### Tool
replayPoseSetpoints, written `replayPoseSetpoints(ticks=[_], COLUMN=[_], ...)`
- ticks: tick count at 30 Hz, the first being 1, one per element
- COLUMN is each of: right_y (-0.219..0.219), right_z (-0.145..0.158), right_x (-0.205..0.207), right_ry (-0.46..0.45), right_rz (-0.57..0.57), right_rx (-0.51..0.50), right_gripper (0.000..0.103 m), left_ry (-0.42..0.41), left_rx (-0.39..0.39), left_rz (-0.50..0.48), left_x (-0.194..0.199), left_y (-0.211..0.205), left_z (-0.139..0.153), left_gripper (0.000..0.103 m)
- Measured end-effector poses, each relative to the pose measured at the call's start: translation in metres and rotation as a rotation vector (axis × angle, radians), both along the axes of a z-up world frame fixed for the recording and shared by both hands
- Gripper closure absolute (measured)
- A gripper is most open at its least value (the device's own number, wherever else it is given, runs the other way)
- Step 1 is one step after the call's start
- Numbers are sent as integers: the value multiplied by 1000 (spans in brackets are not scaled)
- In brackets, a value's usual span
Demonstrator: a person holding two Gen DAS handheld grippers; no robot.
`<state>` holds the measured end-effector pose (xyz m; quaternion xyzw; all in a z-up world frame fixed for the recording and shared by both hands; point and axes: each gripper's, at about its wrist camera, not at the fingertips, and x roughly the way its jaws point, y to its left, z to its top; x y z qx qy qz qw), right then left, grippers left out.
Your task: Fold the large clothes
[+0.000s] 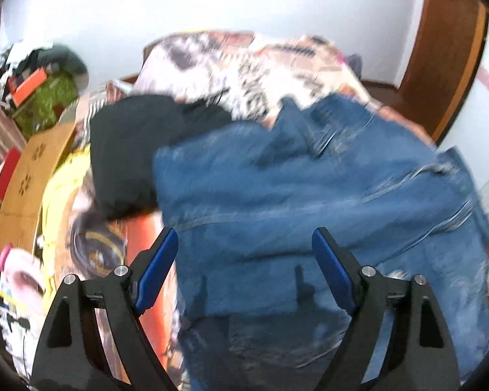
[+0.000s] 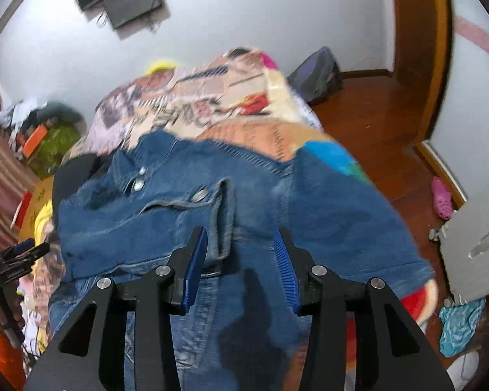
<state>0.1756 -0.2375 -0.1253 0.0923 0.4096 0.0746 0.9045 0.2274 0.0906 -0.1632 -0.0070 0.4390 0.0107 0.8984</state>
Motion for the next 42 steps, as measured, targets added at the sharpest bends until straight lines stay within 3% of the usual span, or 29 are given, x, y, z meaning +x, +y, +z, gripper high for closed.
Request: replayPoseSetpoints(ticks=[6, 10, 18, 26, 30, 38, 40, 42], right_y=[-49, -81, -128, -144, -153, -168, -173, -175], right_z=[19, 16, -35, -92, -98, -115, -120, -119], right_x=[-16, -25, -30, -23, -19, 13, 20, 23], right_ry=[-62, -63, 71, 221, 186, 183, 191, 197], right_rz=[-143, -240, -359, -379, -377, -404, -435, -476], right_rx=[39, 63, 208, 357, 409, 434, 446, 431], right_gripper=[51, 49, 49, 49, 35, 36, 43, 61], left_ry=[-123, -159, -127, -85, -73, -59, -57, -56], left_rx=[-47, -74, -79, -80, -78, -98, -97, -94], left_rz=[-46, -70, -110, -118, -115, -99, -95, -90], left_x=[7, 11, 21, 25, 26, 24, 24, 23], left_y=[-33, -53, -86, -99, -100, -94, -92, -90], left_z=[46, 59, 54, 42, 38, 34, 33, 32], left_gripper=[19, 17, 17, 17, 17, 17, 17, 17])
